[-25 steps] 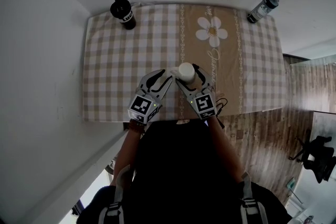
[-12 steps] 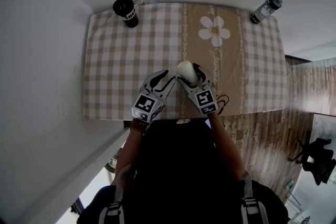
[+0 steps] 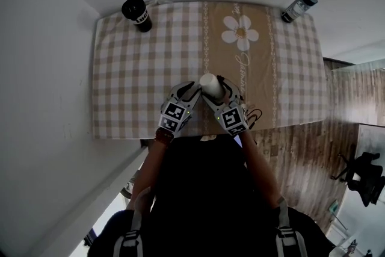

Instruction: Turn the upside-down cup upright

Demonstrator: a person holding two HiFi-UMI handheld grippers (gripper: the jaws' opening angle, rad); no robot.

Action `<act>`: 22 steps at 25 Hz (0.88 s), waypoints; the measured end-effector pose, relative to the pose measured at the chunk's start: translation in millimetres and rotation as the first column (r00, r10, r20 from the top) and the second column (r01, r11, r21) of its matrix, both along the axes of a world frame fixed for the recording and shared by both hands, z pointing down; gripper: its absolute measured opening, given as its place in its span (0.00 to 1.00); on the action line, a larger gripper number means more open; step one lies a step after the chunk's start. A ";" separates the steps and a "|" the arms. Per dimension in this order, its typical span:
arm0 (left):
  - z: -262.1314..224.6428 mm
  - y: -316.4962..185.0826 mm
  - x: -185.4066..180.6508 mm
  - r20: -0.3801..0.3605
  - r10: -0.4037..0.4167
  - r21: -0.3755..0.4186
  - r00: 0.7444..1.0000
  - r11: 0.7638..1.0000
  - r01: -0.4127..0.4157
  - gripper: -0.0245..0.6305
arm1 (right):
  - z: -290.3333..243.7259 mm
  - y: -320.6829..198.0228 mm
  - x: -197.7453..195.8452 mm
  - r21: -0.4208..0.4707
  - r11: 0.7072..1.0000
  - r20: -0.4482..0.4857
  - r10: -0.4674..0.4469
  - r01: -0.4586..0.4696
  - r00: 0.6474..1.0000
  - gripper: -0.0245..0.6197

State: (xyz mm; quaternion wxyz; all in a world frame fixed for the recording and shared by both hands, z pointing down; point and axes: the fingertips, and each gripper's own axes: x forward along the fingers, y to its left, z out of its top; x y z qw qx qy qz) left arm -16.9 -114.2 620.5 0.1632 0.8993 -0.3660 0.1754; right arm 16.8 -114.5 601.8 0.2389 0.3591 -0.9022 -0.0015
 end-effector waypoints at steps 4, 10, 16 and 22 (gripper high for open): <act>14.9 -3.8 0.5 0.039 -0.007 -0.033 0.999 0.999 0.008 0.24 | 0.9 1.0 0.2 0.006 1.000 -0.012 -0.014 0.014 1.000 0.59; 24.4 -8.9 11.7 0.081 -0.006 -0.004 0.997 1.000 0.006 0.09 | 1.3 0.9 0.9 0.011 1.000 -0.019 -0.019 0.019 1.000 0.59; 19.7 -6.4 7.6 0.066 -0.003 -0.007 0.998 1.000 0.004 0.10 | 0.2 3.9 -3.8 0.040 0.997 -0.057 -0.060 0.062 0.997 0.59; 10.6 -1.6 -3.3 0.114 -0.057 0.102 0.992 0.994 0.046 0.12 | 4.4 3.6 -9.7 0.042 0.994 -0.071 -0.093 0.096 0.993 0.59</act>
